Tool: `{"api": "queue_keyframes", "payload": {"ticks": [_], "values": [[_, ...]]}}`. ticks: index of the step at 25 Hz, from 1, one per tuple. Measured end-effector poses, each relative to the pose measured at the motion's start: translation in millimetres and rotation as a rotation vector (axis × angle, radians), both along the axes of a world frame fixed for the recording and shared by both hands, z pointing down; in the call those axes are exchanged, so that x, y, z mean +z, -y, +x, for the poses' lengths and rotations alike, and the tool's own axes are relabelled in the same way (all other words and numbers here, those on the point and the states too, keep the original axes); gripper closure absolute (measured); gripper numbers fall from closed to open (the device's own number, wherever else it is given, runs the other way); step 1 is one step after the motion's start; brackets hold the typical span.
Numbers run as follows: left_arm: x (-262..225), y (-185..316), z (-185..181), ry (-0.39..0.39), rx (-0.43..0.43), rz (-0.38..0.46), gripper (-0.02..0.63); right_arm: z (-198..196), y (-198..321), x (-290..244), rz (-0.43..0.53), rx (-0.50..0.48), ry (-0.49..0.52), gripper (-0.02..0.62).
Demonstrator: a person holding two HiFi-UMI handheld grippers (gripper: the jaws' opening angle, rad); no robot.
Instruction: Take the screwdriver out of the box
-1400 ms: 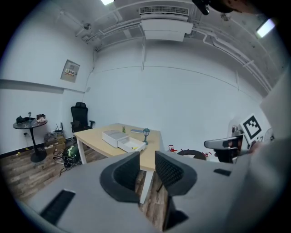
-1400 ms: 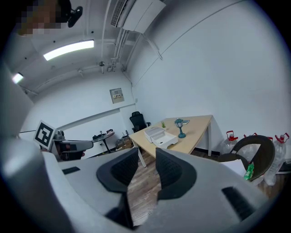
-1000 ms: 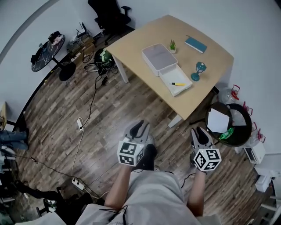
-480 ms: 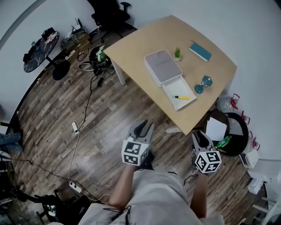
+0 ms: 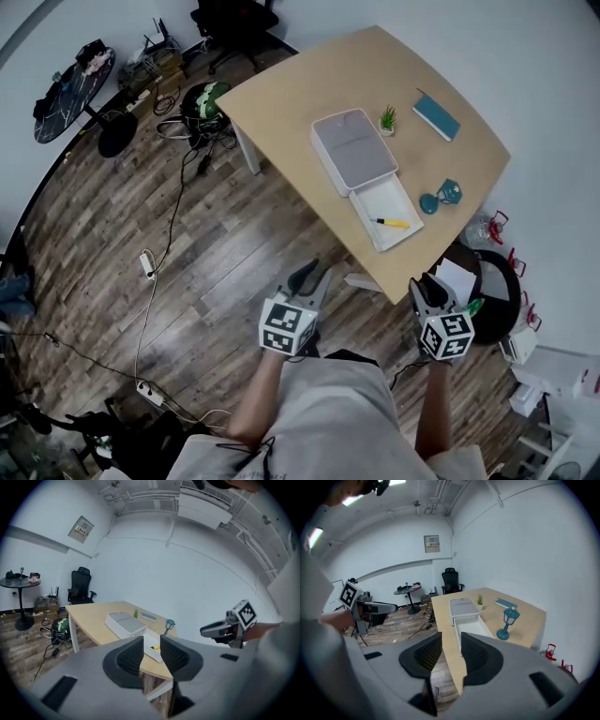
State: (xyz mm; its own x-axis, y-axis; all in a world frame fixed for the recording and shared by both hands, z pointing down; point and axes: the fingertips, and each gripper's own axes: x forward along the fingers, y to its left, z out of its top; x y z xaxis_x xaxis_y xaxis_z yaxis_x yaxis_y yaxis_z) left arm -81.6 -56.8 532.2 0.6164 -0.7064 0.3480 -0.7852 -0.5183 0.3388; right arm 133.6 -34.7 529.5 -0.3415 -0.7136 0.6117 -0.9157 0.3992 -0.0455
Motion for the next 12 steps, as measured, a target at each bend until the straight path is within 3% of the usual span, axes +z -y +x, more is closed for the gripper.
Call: {"api": "queue_keyframes", "payload": {"ticks": [7, 12], "values": [[16, -3, -11, 0.034, 0.008, -0.056, 0.503, -4, 42, 17, -0.038, -0.129, -0.093, 0.466], [20, 0, -17, 0.044, -0.041, -0.047, 0.503, 3, 65, 34, -0.059, -0.241, -0.194, 0.465]]}}
